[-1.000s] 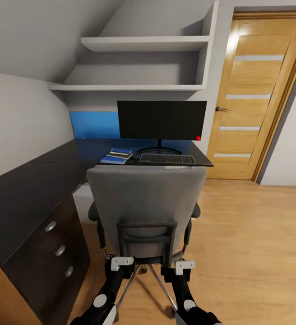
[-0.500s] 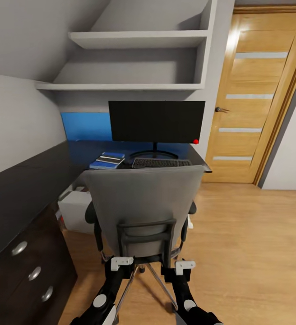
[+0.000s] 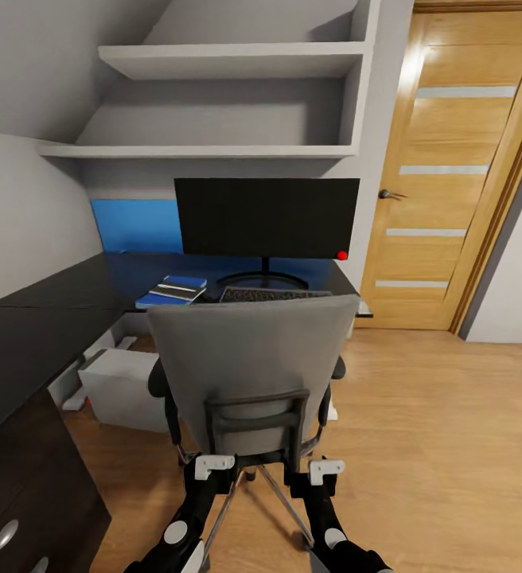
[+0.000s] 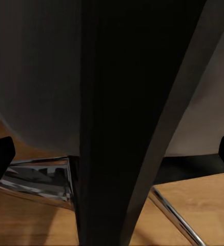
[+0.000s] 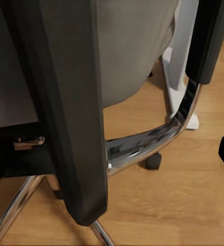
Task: In the bedroom, organize the workspace by keeping the computer under the desk, ensuring the monitor is on the desk, placing the keyboard on the desk next to the monitor, placing the mouse on the desk next to the keyboard, moving the folder from the swivel chair onto the desk next to the mouse, stacking the notebook on top of the folder with the pen on top of the notebook, and positioning the swivel chair next to the desk.
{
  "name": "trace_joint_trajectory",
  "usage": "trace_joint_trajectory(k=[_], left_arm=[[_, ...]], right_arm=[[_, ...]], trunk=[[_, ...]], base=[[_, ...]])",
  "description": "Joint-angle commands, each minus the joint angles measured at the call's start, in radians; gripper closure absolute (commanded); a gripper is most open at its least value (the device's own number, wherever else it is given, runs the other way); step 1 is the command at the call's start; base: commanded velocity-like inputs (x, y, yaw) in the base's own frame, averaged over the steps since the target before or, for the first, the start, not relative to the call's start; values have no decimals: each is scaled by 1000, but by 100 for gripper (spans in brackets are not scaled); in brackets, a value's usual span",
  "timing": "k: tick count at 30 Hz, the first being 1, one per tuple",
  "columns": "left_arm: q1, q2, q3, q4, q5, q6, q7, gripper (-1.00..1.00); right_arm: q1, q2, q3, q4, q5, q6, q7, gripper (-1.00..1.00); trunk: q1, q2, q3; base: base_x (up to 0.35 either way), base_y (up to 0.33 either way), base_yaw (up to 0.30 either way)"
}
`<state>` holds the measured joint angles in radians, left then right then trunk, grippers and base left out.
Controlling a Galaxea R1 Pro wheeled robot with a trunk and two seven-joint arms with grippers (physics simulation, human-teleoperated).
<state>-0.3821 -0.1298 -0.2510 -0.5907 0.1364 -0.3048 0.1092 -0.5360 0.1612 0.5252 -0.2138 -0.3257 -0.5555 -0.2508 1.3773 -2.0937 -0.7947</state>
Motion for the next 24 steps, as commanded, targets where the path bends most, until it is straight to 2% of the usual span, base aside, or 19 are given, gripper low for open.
trace_joint_trajectory(k=[1, 8, 20, 24], left_arm=[[-1, 1, -11, 0, 5, -4, 6, -100], [-1, 1, -11, 1, 5, -4, 6, -100], [-1, 1, -11, 1, 5, -4, 6, -100], [-1, 1, -11, 1, 5, -4, 6, -100]], right_arm=[[-1, 0, 9, 1, -7, -3, -5, -100], [-1, 0, 9, 1, -7, -3, -5, -100], [-1, 0, 9, 1, -7, -3, -5, -100], [-1, 0, 9, 1, -6, -3, -5, -100]], trunk=[[0, 0, -1], [0, 0, -1], [0, 0, -1], [0, 0, -1]], base=[[285, -61, 0], [245, -19, 0], [124, -1, 0], [244, 0, 0]])
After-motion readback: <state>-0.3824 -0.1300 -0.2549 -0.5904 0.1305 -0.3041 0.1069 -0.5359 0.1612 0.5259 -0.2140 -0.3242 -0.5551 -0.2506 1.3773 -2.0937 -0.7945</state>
